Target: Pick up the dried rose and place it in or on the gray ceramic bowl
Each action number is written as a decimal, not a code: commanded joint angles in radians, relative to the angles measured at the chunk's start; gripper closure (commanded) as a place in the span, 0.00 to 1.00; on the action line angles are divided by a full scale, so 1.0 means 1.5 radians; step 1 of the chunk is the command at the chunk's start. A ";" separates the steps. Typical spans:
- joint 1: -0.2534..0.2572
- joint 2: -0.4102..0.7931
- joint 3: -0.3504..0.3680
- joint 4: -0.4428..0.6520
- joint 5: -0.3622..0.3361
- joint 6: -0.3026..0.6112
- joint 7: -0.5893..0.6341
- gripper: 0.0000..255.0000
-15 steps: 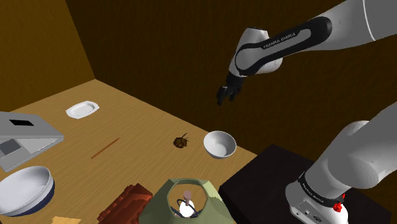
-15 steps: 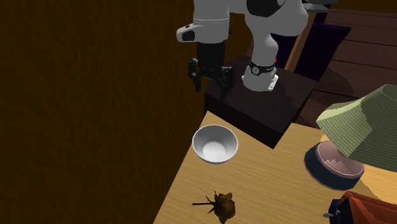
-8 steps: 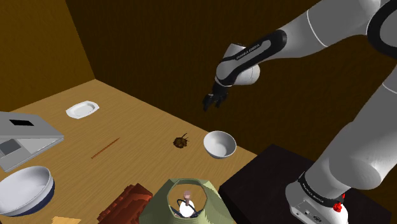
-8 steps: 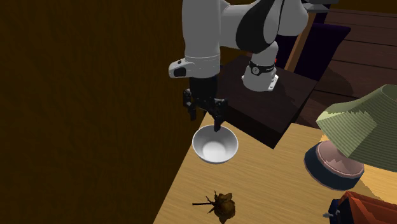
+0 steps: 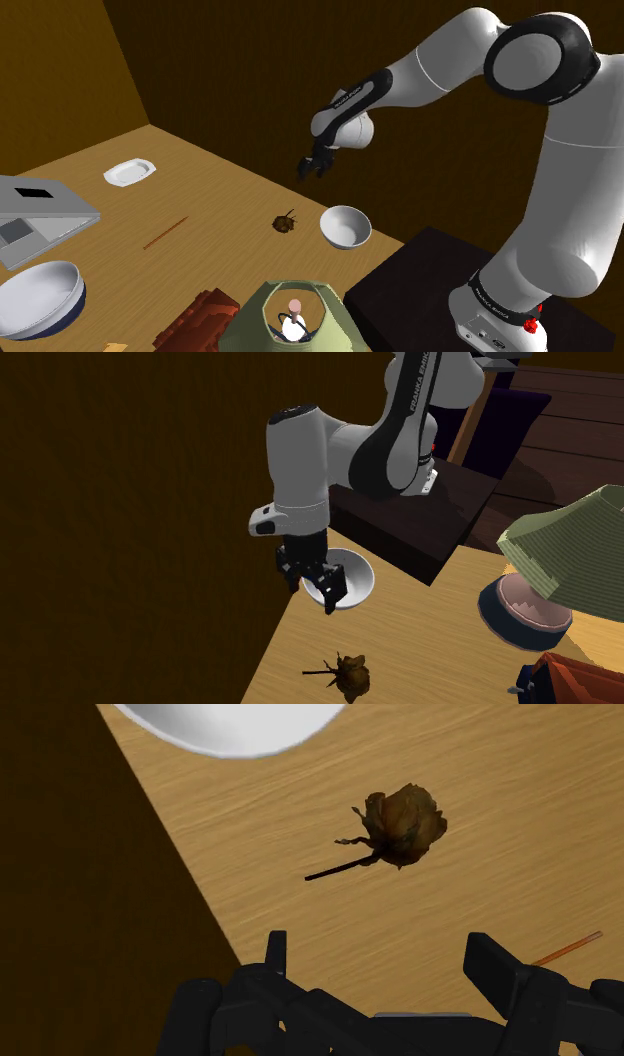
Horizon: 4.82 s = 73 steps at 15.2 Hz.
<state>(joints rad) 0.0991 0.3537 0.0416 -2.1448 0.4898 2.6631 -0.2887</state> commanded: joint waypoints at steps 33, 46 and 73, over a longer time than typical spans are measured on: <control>0.030 0.228 0.025 0.186 0.020 0.067 -0.010 0.00; 0.335 0.236 -0.163 0.088 -0.198 0.140 0.122 0.00; 0.339 0.220 -0.169 0.089 -0.202 0.123 0.123 1.00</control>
<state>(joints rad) 0.6032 0.6986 -0.2079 -2.0046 0.1893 2.8559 -0.1053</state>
